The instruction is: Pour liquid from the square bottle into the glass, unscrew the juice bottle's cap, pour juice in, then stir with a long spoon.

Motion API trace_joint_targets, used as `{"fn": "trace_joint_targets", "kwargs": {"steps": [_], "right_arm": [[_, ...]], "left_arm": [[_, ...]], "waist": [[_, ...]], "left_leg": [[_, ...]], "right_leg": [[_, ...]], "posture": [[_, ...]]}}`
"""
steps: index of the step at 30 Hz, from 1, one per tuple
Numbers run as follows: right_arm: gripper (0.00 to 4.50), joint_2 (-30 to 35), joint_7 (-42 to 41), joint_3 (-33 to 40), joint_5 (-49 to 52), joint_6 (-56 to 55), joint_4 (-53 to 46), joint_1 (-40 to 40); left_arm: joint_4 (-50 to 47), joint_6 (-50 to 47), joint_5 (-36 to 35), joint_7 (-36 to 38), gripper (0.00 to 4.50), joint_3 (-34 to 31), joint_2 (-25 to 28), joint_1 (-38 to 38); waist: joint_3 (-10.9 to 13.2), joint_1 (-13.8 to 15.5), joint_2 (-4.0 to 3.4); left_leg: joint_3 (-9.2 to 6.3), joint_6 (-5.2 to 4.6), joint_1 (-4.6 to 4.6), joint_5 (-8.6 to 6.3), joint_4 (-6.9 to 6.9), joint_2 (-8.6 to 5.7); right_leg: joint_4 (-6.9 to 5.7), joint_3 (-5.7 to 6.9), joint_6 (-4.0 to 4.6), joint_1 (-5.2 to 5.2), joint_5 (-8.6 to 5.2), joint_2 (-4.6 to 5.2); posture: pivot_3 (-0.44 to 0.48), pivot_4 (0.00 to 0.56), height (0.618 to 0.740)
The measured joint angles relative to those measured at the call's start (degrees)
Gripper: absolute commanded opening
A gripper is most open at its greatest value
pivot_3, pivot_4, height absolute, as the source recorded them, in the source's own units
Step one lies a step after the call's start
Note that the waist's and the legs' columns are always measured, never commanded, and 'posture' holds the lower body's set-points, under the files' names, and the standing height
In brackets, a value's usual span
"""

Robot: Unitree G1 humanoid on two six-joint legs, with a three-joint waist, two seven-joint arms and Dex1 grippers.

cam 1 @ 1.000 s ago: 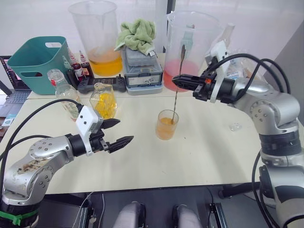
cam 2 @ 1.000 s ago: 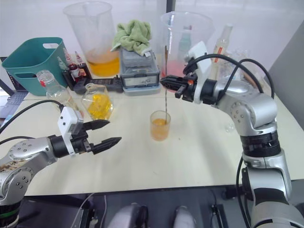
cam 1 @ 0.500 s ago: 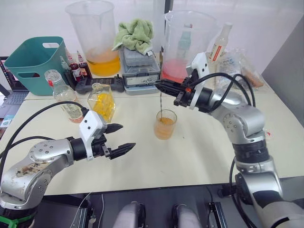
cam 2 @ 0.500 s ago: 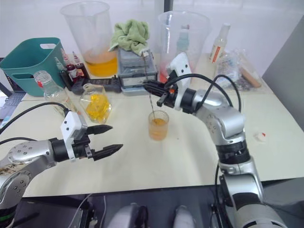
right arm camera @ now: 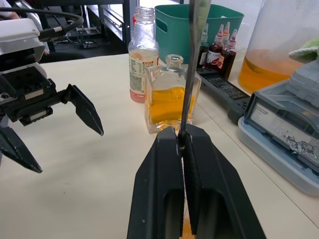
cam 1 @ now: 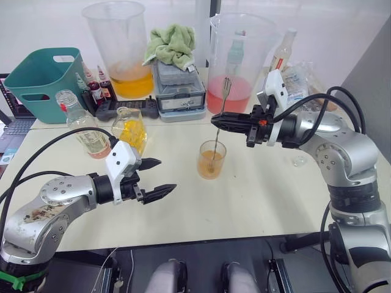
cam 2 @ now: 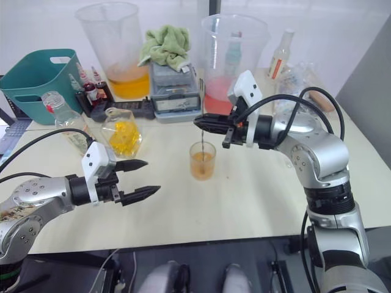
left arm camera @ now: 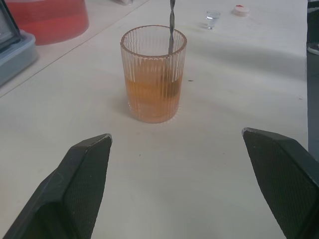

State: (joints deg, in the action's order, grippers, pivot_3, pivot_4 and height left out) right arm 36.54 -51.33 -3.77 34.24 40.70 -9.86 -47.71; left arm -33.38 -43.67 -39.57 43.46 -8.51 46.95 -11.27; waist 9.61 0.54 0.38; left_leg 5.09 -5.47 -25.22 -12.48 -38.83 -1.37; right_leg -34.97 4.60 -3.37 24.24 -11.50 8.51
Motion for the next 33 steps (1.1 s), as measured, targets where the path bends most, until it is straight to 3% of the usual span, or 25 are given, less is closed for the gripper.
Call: {"fn": "trace_joint_targets", "kwargs": {"steps": [5, 11, 25, 33], "right_arm": [[0.00, -0.09, -0.01, 0.09, -1.45, -1.84, 0.59, 0.75], [0.00, -4.87, 1.95, 0.18, -4.09, -6.42, 4.52, 0.67], [0.00, -8.51, 3.14, 1.24, -2.51, -3.70, 6.03, -0.35], [0.00, -12.71, 2.72, -0.31, -7.54, -10.21, 13.29, -4.41]], "left_arm": [[0.49, 0.00, 0.30, 0.25, 4.44, 0.16, 0.00, -0.10], [0.52, 0.00, 0.51, 0.50, 4.44, 0.59, -0.01, -0.25], [0.85, 0.97, 1.45, 1.22, 4.44, 0.83, -0.01, -0.39], [2.07, 1.51, 2.51, 1.75, 4.44, 2.77, -0.11, -1.55]], "waist": [[0.00, 0.21, 0.01], [-0.01, 0.12, 0.02], [-0.01, 0.03, 0.01], [-0.01, -0.08, 0.01]], "left_leg": [[0.02, -0.01, 0.00, 0.00, -0.05, -0.01], [0.05, 0.00, 0.01, 0.00, -0.05, 0.00], [0.07, 0.01, 0.01, 0.00, -0.03, 0.00], [0.11, 0.02, 0.02, 0.01, 0.00, -0.01]], "right_leg": [[0.01, -0.07, 0.00, -0.03, 0.00, 0.00], [-0.04, -0.14, 0.00, 0.00, 0.00, -0.02], [-0.04, -0.18, 0.01, 0.03, 0.01, -0.03], [-0.08, -0.25, 0.01, 0.05, 0.01, -0.08]], "posture": [[0.000, 0.150, 0.740], [0.000, 0.150, 0.740], [0.000, 0.150, 0.740], [0.000, 0.150, 0.740]]}}
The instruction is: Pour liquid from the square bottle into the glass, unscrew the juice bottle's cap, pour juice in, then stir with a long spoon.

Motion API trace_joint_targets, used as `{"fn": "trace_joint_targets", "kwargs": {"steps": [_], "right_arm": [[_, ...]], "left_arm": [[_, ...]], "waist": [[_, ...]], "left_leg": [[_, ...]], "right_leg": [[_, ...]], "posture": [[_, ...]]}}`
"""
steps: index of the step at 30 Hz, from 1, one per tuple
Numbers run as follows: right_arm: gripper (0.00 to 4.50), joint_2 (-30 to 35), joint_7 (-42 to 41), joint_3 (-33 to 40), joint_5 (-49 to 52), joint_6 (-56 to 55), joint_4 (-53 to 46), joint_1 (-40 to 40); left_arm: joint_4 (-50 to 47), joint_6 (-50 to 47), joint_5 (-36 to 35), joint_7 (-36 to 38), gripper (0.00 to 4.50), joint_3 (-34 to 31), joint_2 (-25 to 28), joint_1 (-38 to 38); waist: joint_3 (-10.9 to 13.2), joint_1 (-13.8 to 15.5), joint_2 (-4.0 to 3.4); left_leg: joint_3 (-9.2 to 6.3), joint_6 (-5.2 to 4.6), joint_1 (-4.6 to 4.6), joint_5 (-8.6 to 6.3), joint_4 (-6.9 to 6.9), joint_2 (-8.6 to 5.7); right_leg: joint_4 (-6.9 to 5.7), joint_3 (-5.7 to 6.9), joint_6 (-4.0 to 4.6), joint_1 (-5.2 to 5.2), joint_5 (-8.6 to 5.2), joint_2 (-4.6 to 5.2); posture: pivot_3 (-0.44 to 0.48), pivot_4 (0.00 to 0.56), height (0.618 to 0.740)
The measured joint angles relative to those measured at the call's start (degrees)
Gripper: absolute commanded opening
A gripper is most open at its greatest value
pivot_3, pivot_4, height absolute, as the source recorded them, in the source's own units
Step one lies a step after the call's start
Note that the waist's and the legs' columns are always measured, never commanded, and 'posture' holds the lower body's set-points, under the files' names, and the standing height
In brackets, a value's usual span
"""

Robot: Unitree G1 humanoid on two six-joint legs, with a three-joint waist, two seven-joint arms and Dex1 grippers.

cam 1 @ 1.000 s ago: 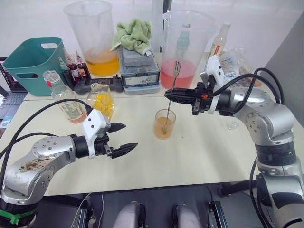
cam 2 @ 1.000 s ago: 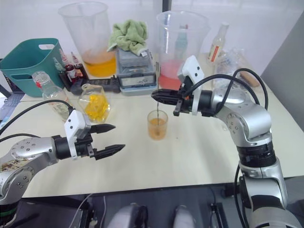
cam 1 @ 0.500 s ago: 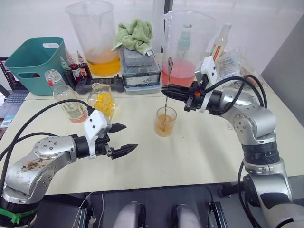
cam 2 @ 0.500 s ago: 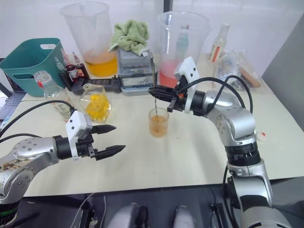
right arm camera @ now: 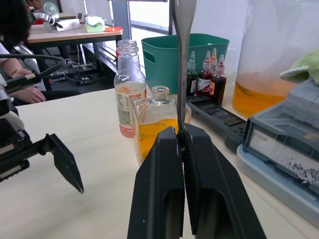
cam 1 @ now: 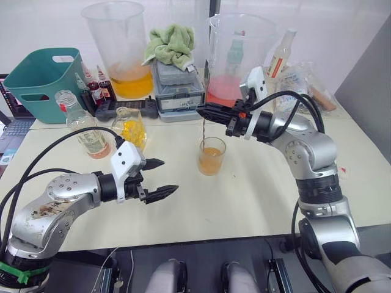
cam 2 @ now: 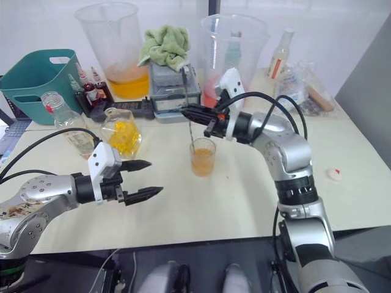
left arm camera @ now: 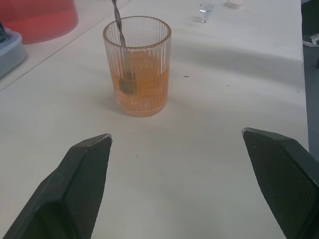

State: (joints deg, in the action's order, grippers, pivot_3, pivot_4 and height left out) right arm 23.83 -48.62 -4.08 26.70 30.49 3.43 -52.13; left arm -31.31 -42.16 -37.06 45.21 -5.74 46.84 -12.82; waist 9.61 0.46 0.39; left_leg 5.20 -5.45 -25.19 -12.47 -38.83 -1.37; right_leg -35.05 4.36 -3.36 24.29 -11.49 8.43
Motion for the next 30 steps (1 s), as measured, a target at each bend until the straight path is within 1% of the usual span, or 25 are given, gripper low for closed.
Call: {"fn": "trace_joint_targets", "kwargs": {"steps": [4, 7, 9, 12, 16, 23, 30], "right_arm": [[0.00, 0.90, -0.77, -1.31, -4.10, -3.00, 2.47, -0.88], [0.00, 1.36, -1.53, -1.95, -5.20, -3.58, 3.27, -0.95], [0.00, 2.77, -2.56, -1.92, -5.19, -3.38, 3.28, -0.95], [0.00, 4.96, -3.90, -0.97, -3.91, -0.39, 2.27, -0.89], [0.00, 6.16, -4.83, 0.90, -0.67, 5.07, -1.03, -0.72], [0.00, 5.15, -3.45, 3.02, 3.41, 10.17, -4.39, 1.35], [0.00, 0.86, -1.99, 2.49, 4.00, 9.97, -6.83, 1.75]], "left_arm": [[0.29, 0.07, 0.03, 0.00, 4.44, 0.00, -0.11, -0.01], [0.29, 0.12, 0.04, 0.00, 4.44, 0.01, -0.14, -0.03], [0.29, 0.32, 0.04, -0.01, 4.44, 0.01, -0.25, -0.05], [0.34, 0.57, 0.06, -0.01, 4.44, 0.06, -0.65, -0.10], [0.66, 0.74, 0.44, 0.08, 4.44, 0.49, -0.93, -0.47], [0.87, 0.93, 1.13, 0.58, 4.44, 1.03, -0.96, -0.67], [2.05, 1.05, 1.33, 1.02, 4.44, 1.30, -0.97, -1.28]], "waist": [[0.00, -0.15, 0.00], [0.00, -0.28, 0.00], [0.00, -0.18, 0.00], [0.00, -0.12, 0.00], [0.00, -0.27, 0.00], [0.00, -0.18, 0.00], [0.00, -0.31, 0.00]], "left_leg": [[0.02, 0.01, 0.00, 0.00, 0.02, 0.02], [0.03, 0.01, 0.00, 0.00, 0.02, 0.02], [0.02, 0.01, 0.00, 0.00, 0.02, 0.02], [0.02, 0.01, 0.00, 0.00, 0.02, 0.03], [0.03, 0.01, 0.00, 0.00, 0.02, 0.04], [0.04, 0.00, 0.00, 0.00, 0.01, 0.05], [0.04, -0.01, 0.00, 0.00, 0.02, 0.04]], "right_leg": [[0.00, -0.01, 0.00, 0.01, 0.00, -0.02], [0.00, -0.02, 0.00, 0.01, 0.00, -0.02], [0.01, -0.02, 0.00, 0.00, 0.00, -0.02], [0.03, -0.03, 0.00, -0.01, 0.00, -0.02], [0.02, -0.04, 0.00, 0.00, 0.00, -0.02], [0.02, -0.05, 0.01, -0.01, 0.00, -0.01], [-0.01, -0.06, 0.01, 0.00, 0.00, -0.02]], "posture": [[0.000, 0.150, 0.740], [0.000, 0.150, 0.740], [0.000, 0.150, 0.740], [0.000, 0.150, 0.740], [0.000, 0.150, 0.740], [0.000, 0.150, 0.740], [0.000, 0.150, 0.740]]}}
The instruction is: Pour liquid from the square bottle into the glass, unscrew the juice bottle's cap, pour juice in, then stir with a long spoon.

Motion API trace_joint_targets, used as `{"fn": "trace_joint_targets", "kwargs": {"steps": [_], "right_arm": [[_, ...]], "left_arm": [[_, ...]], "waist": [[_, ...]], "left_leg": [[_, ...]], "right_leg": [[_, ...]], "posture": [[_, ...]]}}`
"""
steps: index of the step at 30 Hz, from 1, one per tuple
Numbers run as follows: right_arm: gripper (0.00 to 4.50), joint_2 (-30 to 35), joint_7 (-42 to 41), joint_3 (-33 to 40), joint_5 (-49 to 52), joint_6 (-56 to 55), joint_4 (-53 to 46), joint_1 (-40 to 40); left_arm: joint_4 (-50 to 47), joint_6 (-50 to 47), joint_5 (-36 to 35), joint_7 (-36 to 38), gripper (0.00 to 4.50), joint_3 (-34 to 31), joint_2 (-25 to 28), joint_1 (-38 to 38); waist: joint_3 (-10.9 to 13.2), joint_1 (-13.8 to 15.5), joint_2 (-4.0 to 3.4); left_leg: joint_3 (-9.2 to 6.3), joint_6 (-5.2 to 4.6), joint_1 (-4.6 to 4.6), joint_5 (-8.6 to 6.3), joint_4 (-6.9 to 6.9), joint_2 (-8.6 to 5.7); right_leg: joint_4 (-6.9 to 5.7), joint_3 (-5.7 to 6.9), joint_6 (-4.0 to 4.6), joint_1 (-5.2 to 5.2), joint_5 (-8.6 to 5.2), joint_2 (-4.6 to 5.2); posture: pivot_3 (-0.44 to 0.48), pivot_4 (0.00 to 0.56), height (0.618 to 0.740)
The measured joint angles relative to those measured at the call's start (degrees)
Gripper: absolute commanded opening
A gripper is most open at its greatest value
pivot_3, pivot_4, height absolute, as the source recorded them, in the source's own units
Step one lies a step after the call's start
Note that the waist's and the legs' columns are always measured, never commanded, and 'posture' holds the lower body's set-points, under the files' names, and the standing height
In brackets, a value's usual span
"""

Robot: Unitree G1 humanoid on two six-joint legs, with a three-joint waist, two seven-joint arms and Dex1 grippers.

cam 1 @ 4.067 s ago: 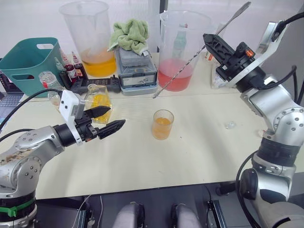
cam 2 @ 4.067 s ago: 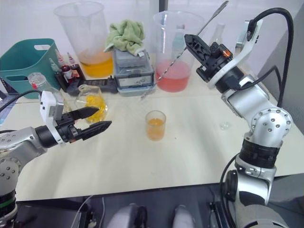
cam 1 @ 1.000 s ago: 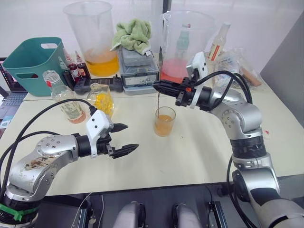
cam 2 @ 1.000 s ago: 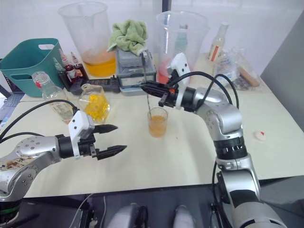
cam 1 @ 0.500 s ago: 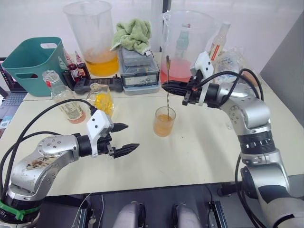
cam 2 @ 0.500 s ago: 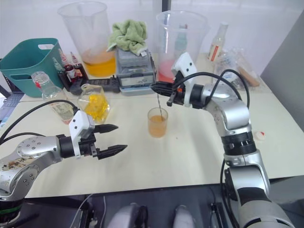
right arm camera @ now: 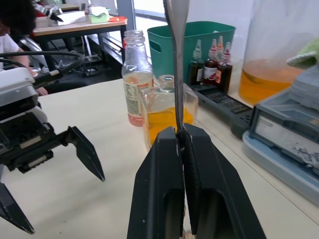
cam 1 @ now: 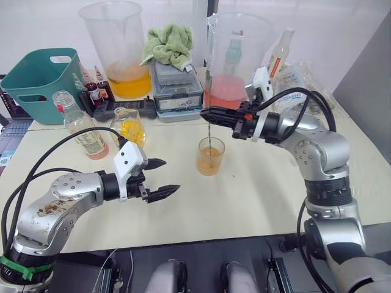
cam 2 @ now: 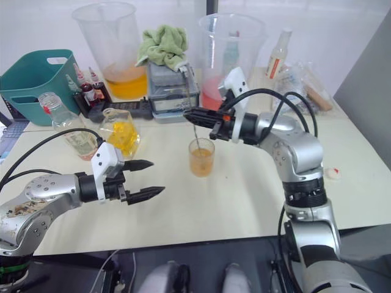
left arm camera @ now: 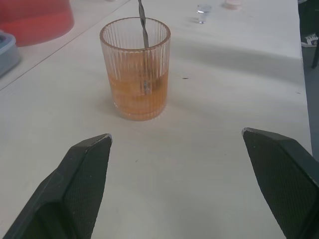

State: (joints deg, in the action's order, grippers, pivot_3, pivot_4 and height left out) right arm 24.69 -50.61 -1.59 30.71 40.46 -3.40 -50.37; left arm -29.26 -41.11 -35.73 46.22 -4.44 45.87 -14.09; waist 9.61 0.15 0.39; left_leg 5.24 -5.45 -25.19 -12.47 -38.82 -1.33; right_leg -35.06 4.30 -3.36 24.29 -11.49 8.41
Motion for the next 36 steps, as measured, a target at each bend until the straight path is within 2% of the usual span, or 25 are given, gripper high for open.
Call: {"fn": "trace_joint_targets", "kwargs": {"steps": [6, 10, 17, 21, 25, 29, 36], "right_arm": [[0.00, -2.37, 2.20, 0.02, -1.67, -3.94, 1.04, -0.02], [0.00, -2.43, 3.24, -1.50, -6.17, -9.19, 4.03, -0.09], [0.00, -1.67, 1.72, -1.98, -5.51, -7.66, 4.33, -0.33], [0.00, 1.30, -1.09, -1.19, -1.72, -2.15, 3.22, -0.33], [0.00, 7.26, -4.45, -1.70, -2.77, -2.05, 4.04, -1.19], [0.00, 8.93, -5.72, -1.34, -4.15, -3.68, 7.68, -3.07], [0.00, 4.24, -4.46, -1.82, -7.99, -11.34, 15.84, -4.49]], "left_arm": [[0.10, 0.05, 0.86, 0.01, 4.44, 0.34, -0.26, -0.60], [0.10, 0.06, 1.18, -0.03, 4.44, 0.54, -0.46, -0.80], [0.11, 0.06, 1.64, 0.00, 4.44, 0.55, -0.57, -0.81], [0.12, 0.29, 1.76, 0.18, 4.44, 0.97, -0.78, -0.83], [0.35, 1.29, 2.47, 0.29, 4.44, 0.97, -0.76, -0.85], [1.04, 1.61, 3.35, 0.18, 4.44, 0.98, -0.77, -0.85], [1.04, 1.72, 3.64, 0.27, 4.44, 0.97, -0.82, -0.87]], "waist": [[0.00, -0.08, 0.00], [0.00, -0.12, 0.00], [0.00, -0.04, 0.00], [0.00, 0.02, 0.00], [0.00, 0.07, 0.00], [0.00, -0.11, 0.00], [0.00, -0.10, 0.00]], "left_leg": [[0.01, 0.01, 0.00, 0.00, 0.01, 0.00], [0.01, 0.01, 0.00, 0.00, 0.01, 0.00], [0.01, 0.01, 0.00, 0.00, 0.00, 0.01], [0.01, 0.01, 0.00, 0.00, 0.00, 0.00], [0.02, 0.01, 0.00, 0.00, -0.01, 0.00], [0.04, 0.00, 0.00, 0.00, -0.01, 0.02], [0.06, -0.02, 0.00, 0.01, -0.01, 0.02]], "right_leg": [[-0.01, 0.00, 0.00, 0.02, 0.00, -0.01], [-0.01, 0.00, 0.00, 0.03, 0.00, -0.02], [-0.01, 0.00, 0.00, 0.00, 0.00, -0.02], [0.00, -0.01, 0.00, -0.01, 0.00, -0.01], [0.06, -0.01, 0.00, 0.00, 0.00, -0.01], [0.05, -0.02, 0.00, 0.02, 0.00, -0.01], [0.00, -0.05, 0.00, 0.03, 0.00, -0.01]], "posture": [[0.000, 0.150, 0.740], [0.000, 0.150, 0.740], [0.000, 0.150, 0.740], [0.000, 0.150, 0.740], [0.000, 0.150, 0.740], [0.000, 0.150, 0.740], [0.000, 0.150, 0.740]]}}
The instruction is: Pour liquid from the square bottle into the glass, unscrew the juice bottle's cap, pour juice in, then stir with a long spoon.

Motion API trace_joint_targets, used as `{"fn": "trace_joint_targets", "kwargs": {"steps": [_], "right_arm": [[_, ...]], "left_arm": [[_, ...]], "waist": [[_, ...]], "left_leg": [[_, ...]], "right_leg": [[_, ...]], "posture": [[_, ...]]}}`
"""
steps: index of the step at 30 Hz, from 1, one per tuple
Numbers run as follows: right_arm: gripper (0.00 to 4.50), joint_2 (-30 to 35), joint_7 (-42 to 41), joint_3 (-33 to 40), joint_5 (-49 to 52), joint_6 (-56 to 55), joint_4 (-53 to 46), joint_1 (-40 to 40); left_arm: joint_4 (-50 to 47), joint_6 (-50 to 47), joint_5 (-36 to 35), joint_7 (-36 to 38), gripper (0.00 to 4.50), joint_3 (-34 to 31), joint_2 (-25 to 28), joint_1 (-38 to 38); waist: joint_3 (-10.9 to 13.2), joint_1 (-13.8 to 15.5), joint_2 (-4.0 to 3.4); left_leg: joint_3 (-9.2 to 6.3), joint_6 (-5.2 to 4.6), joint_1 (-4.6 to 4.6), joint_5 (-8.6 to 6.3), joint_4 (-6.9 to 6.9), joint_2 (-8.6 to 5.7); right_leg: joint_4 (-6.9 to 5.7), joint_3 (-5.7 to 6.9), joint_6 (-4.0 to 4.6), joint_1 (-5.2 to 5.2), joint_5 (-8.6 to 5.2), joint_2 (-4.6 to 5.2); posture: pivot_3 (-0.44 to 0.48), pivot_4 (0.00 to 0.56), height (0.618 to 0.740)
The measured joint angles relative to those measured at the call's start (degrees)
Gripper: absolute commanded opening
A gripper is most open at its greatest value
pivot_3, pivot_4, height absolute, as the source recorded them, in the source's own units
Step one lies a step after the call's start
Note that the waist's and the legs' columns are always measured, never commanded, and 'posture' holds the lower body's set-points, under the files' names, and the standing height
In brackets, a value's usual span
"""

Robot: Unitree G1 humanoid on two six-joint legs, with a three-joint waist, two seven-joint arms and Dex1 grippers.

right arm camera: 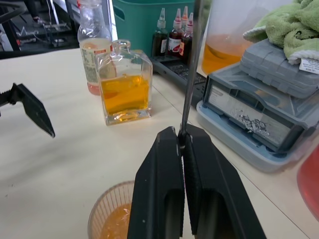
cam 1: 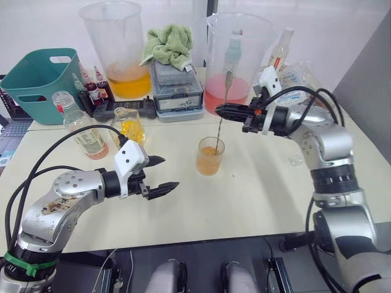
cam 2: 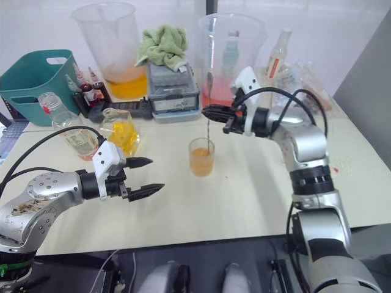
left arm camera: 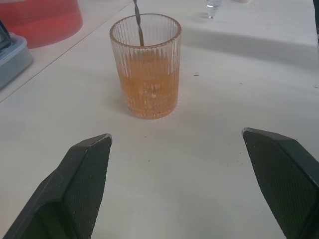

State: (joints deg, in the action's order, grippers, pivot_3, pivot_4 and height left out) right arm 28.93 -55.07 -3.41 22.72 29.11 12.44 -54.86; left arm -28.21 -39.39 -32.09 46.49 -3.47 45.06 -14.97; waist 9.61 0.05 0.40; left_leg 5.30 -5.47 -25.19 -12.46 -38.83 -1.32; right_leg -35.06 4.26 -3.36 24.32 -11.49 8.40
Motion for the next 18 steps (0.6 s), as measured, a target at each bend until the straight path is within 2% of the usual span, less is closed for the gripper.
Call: {"fn": "trace_joint_targets", "kwargs": {"steps": [3, 7, 10, 18], "right_arm": [[0.00, -0.65, 0.30, 0.16, -0.18, -1.19, 0.64, -0.73], [0.00, -7.42, 3.03, 0.83, 0.48, -2.37, 0.71, -0.92], [0.00, -9.37, 3.77, 0.78, 1.17, -1.90, -1.05, -0.85], [0.00, -9.73, 3.38, 0.78, 3.68, 2.99, -5.92, 0.07]], "left_arm": [[0.00, 0.00, 0.02, 0.00, 4.44, -0.03, 0.01, 0.03], [-0.13, -0.01, 0.08, -0.13, 4.44, -0.02, -0.07, -0.02], [-0.13, -0.03, 0.08, -0.29, 4.44, -0.02, -0.09, -0.02], [-0.13, -0.04, 0.09, -0.35, 4.44, 0.01, -0.40, -0.09]], "waist": [[0.00, 0.19, 0.00], [0.00, -0.44, 0.00], [0.00, -0.39, 0.00], [0.00, -0.55, 0.00]], "left_leg": [[-0.02, -0.01, 0.00, 0.00, 0.00, -0.01], [0.00, 0.03, 0.00, 0.01, 0.02, 0.05], [-0.02, 0.03, 0.00, 0.01, 0.04, 0.02], [-0.02, 0.04, 0.00, 0.01, 0.04, 0.03]], "right_leg": [[0.00, 0.00, 0.00, -0.04, 0.00, 0.00], [-0.10, 0.00, 0.01, 0.01, 0.00, -0.05], [-0.14, 0.00, 0.01, -0.01, 0.01, -0.05], [-0.13, 0.00, 0.01, 0.00, 0.01, -0.05]], "posture": [[0.000, 0.150, 0.740], [0.000, 0.150, 0.740], [0.000, 0.150, 0.740], [0.000, 0.150, 0.740]]}}
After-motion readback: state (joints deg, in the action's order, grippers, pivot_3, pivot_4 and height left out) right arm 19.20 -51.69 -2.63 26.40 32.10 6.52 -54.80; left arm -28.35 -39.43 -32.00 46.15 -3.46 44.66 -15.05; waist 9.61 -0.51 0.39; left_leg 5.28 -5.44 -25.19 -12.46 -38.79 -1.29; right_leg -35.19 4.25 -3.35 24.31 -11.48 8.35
